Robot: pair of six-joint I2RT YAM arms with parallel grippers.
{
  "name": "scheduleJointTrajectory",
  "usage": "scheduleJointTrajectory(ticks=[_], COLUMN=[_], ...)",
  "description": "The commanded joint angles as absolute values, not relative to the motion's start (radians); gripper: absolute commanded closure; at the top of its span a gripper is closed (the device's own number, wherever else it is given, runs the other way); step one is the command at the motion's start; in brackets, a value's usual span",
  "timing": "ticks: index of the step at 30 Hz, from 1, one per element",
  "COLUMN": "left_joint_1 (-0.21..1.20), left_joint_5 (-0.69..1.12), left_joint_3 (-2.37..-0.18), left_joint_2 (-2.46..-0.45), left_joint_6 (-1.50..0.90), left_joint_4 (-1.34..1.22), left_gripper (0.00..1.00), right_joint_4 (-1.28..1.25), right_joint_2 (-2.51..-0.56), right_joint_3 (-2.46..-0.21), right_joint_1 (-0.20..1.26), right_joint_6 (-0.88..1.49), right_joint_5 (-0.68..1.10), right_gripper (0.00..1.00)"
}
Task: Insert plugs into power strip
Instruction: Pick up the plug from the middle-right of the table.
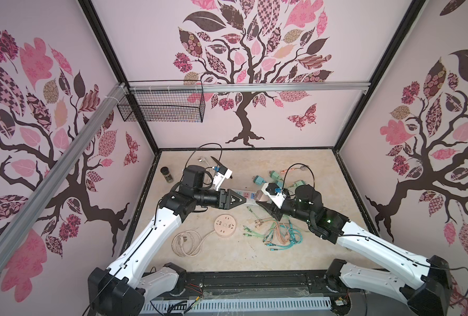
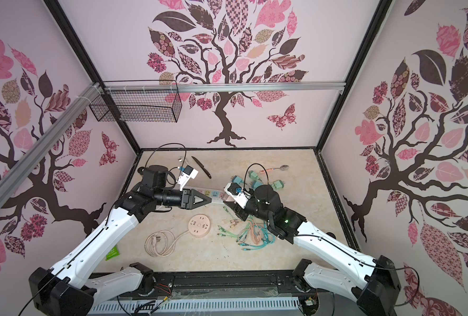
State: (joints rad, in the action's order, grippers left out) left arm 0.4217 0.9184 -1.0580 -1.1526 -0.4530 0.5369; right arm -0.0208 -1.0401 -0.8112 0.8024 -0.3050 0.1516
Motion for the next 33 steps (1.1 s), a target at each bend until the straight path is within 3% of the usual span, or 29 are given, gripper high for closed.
scheduleJointTrajectory(ticks=[1, 33], left_joint_1=[0.423, 0.425], left_joint_5=[0.910, 1.001], left_joint_3=[-1.031, -1.000], left_joint_2=[-1.154, -1.125], left_joint_6=[-0.454, -0.423], left_joint_4=[0.503, 0.530], left_gripper=[0.42, 0.67], right_joint_4=[-0.039, -0.087], right_joint_2=[-1.052, -1.181], right_joint_3=[-0.854, -0.948], right_joint_1=[0.829, 1.006], right_joint_6=[-0.344, -0.452], right_joint_5=[0.128, -0.003], right_gripper=[0.67, 0.66])
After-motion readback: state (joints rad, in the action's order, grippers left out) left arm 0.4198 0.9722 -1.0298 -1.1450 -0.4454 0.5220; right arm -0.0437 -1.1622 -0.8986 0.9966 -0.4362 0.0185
